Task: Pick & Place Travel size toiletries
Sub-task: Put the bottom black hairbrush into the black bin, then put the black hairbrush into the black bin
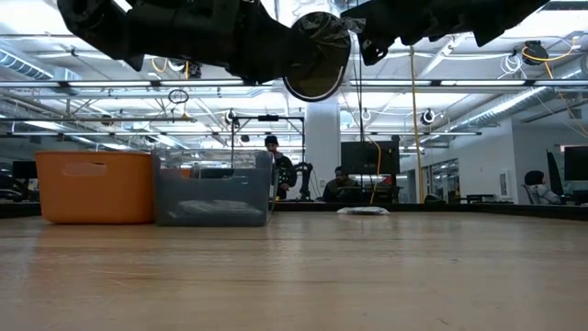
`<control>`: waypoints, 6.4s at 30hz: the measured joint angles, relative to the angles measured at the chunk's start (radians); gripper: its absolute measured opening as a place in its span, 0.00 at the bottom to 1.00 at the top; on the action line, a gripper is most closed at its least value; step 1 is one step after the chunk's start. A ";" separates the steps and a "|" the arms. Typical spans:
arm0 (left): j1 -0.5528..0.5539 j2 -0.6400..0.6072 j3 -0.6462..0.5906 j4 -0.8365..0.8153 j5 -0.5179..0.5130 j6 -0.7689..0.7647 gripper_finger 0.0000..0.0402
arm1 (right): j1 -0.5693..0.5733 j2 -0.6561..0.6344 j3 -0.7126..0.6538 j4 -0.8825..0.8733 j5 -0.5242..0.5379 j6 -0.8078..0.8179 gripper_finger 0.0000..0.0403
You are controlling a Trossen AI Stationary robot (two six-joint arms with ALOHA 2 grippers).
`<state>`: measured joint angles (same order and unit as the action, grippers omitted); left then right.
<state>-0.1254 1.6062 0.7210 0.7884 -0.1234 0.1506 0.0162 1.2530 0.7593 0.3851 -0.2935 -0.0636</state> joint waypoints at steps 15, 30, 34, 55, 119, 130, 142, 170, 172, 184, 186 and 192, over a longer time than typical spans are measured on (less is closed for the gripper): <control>0.002 0.000 0.000 0.029 0.011 0.038 0.07 | -0.001 0.000 0.000 0.000 0.001 0.000 0.00; -0.004 -0.121 -0.001 -0.223 -0.055 0.004 0.05 | -0.010 -0.019 0.000 -0.088 0.048 0.024 0.19; -0.033 -0.219 -0.001 -0.419 -0.165 -0.020 0.03 | -0.029 -0.048 0.000 -0.181 0.133 0.027 0.30; -0.020 -0.291 -0.001 -0.966 -0.327 -0.439 0.09 | -0.037 -0.048 0.000 -0.288 0.557 -0.012 0.37; 0.040 -0.639 -0.135 -0.659 -0.034 -0.213 0.94 | -0.587 0.307 0.171 -0.437 0.329 -0.103 0.71; 0.047 -0.623 -0.135 -0.660 -0.033 -0.239 0.94 | -0.657 0.530 0.201 -0.424 0.213 -0.092 0.72; 0.047 -0.623 -0.135 -0.665 -0.031 -0.243 0.94 | -0.617 0.569 0.203 -0.528 0.262 -0.083 0.62; 0.045 -0.623 -0.135 -0.665 -0.032 -0.261 0.94 | -0.501 0.380 0.195 -0.619 0.260 -0.095 0.00; 0.045 -0.623 -0.135 -0.667 -0.032 -0.261 0.94 | -0.478 0.348 0.195 -0.613 0.259 -0.096 0.00; 0.045 -0.623 -0.135 -0.655 -0.034 -0.290 0.94 | -0.314 0.133 0.197 -0.565 0.262 -0.108 0.00; 0.045 -0.615 -0.135 -0.655 -0.035 -0.320 0.94 | -0.286 0.101 0.197 -0.570 0.261 -0.108 0.00; 0.047 -0.502 -0.136 -0.604 -0.112 -0.357 0.94 | -0.204 0.044 0.198 -0.514 0.148 -0.097 0.00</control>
<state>-0.0787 1.1047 0.5854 0.1842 -0.2350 -0.2059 -0.1875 1.2974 0.9569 -0.1292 -0.1452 -0.1610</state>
